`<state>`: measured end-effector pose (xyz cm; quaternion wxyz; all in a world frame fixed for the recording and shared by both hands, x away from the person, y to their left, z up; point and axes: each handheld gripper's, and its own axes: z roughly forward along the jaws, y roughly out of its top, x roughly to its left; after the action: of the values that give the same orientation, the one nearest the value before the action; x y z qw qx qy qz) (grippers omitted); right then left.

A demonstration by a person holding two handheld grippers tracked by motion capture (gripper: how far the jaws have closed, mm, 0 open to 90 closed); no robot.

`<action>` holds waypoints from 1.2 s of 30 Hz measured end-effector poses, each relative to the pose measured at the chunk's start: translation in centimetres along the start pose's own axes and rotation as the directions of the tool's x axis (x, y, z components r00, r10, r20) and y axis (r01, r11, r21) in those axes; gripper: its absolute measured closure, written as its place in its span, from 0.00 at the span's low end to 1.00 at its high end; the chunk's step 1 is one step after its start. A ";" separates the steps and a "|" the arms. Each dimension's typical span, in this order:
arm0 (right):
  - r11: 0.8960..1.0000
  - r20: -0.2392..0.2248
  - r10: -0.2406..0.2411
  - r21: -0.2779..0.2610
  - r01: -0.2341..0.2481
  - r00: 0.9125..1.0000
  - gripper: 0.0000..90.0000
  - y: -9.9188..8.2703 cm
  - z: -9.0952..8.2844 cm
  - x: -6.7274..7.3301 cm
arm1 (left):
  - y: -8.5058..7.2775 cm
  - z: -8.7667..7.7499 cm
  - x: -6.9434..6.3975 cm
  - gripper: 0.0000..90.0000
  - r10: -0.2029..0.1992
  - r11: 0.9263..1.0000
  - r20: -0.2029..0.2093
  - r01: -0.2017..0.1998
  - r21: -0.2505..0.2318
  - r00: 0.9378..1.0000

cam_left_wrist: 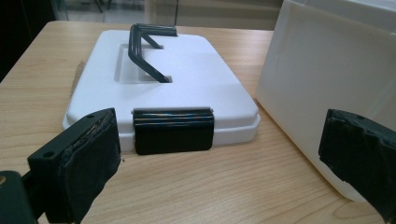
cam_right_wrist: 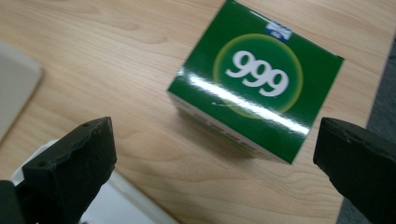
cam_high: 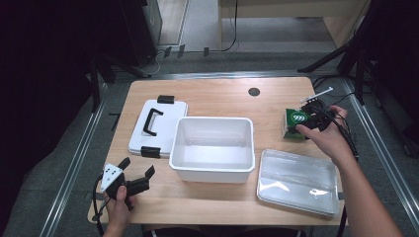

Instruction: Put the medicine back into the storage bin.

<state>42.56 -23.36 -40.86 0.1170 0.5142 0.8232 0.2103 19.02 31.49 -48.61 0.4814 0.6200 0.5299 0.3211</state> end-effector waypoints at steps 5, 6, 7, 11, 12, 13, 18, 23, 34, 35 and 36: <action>0.998 0.030 0.061 0.013 -0.062 0.998 0.00 0.5 0.8 -0.2 | 0.0 0.0 0.0 0.00 -0.002 1.000 0.000 0.002 0.000 1.000; 0.997 0.039 0.071 0.018 -0.072 0.997 0.00 0.6 0.9 -0.3 | 0.0 0.0 0.0 0.00 -0.002 1.000 0.000 0.002 -0.001 1.000; 0.996 0.048 0.082 0.019 -0.083 0.996 0.00 0.8 1.1 -0.3 | 0.0 0.0 0.0 0.00 -0.003 1.000 0.000 0.003 -0.001 1.000; 0.993 0.056 0.108 0.038 -0.110 0.993 0.00 1.1 1.7 -0.1 | 0.0 0.0 0.0 0.00 -0.001 1.000 0.001 0.001 0.000 1.000; 0.992 0.061 0.115 0.040 -0.117 0.992 0.00 1.2 1.8 -0.1 | 0.0 -0.1 0.0 0.00 -0.001 1.000 0.002 0.001 0.001 1.000; 0.990 0.062 0.130 0.045 -0.133 0.990 0.00 1.3 1.9 -0.1 | 0.0 -0.1 0.0 0.00 -0.001 1.000 0.001 0.001 0.000 1.000; 0.980 0.066 0.189 0.052 -0.193 0.980 0.00 1.6 2.7 -0.2 | 0.0 -0.1 0.0 0.00 0.001 1.000 0.001 -0.001 0.002 1.000; 0.970 0.125 0.228 0.061 -0.237 0.966 0.00 2.0 3.8 -0.2 | 0.0 -0.1 -0.1 0.00 0.000 1.000 0.002 0.000 0.002 1.000; 0.950 0.185 0.294 0.049 -0.307 0.938 0.00 2.7 5.1 -0.5 | -0.1 -0.1 0.0 0.00 0.000 1.000 0.004 0.000 0.003 1.000; 0.951 0.189 0.289 0.055 -0.304 0.938 0.00 2.7 5.2 -0.5 | -0.1 -0.1 0.0 0.00 -0.001 1.000 0.004 0.001 0.003 1.000; 0.949 0.185 0.294 0.059 -0.309 0.938 0.00 2.7 5.6 -0.6 | -0.1 -0.1 0.0 0.00 -0.002 1.000 0.004 0.002 0.003 1.000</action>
<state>47.27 -21.58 -44.52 0.1322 0.6551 0.7298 0.1441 18.87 31.51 -48.63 0.4819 0.6208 0.5300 0.3186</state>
